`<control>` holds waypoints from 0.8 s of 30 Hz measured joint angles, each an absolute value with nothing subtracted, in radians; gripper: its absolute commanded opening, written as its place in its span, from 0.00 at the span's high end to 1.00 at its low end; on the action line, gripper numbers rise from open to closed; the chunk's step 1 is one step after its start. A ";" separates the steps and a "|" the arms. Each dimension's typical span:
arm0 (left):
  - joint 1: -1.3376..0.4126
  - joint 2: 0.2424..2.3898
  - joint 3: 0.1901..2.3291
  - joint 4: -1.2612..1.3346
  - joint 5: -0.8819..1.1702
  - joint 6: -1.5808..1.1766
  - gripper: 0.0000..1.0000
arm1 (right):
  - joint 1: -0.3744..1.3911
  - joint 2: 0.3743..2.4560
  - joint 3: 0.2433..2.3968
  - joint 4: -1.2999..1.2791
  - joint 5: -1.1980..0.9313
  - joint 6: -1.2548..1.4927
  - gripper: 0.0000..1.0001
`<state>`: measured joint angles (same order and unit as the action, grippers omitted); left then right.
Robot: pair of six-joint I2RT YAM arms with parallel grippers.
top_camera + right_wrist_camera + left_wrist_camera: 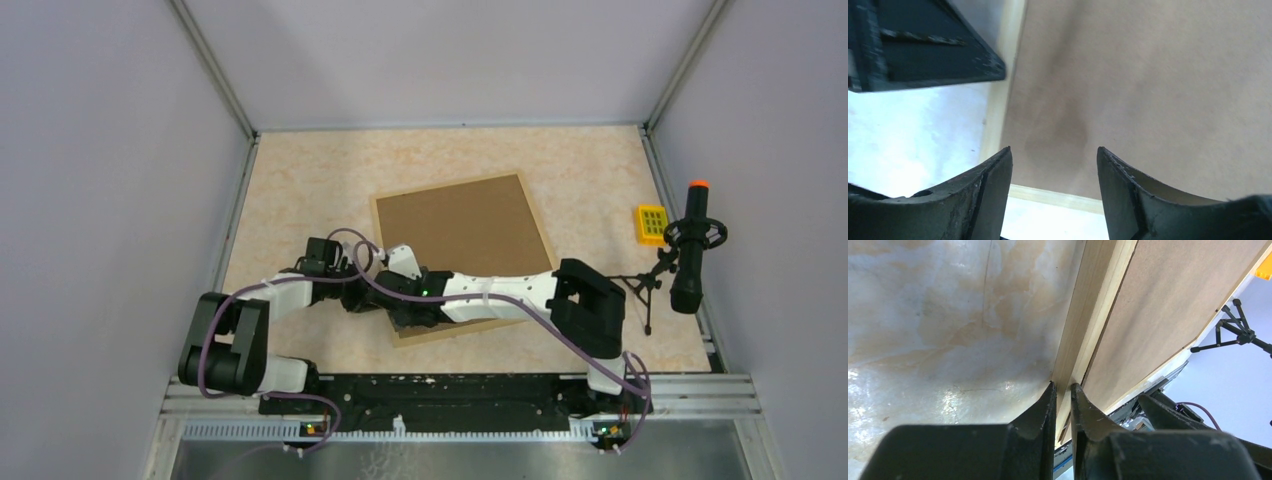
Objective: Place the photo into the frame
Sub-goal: Adjust the photo frame item on the photo frame.
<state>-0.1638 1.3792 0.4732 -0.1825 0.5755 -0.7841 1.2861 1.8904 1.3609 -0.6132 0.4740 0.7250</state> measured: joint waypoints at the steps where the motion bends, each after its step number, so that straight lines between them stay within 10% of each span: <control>1: -0.165 1.379 0.473 -0.183 0.574 -0.784 0.82 | 1.282 1.899 1.374 -0.596 0.453 0.712 0.36; 24: -0.165 1.379 0.477 -0.187 0.574 -0.785 0.89 | 1.313 2.033 1.502 -0.708 0.482 0.791 0.56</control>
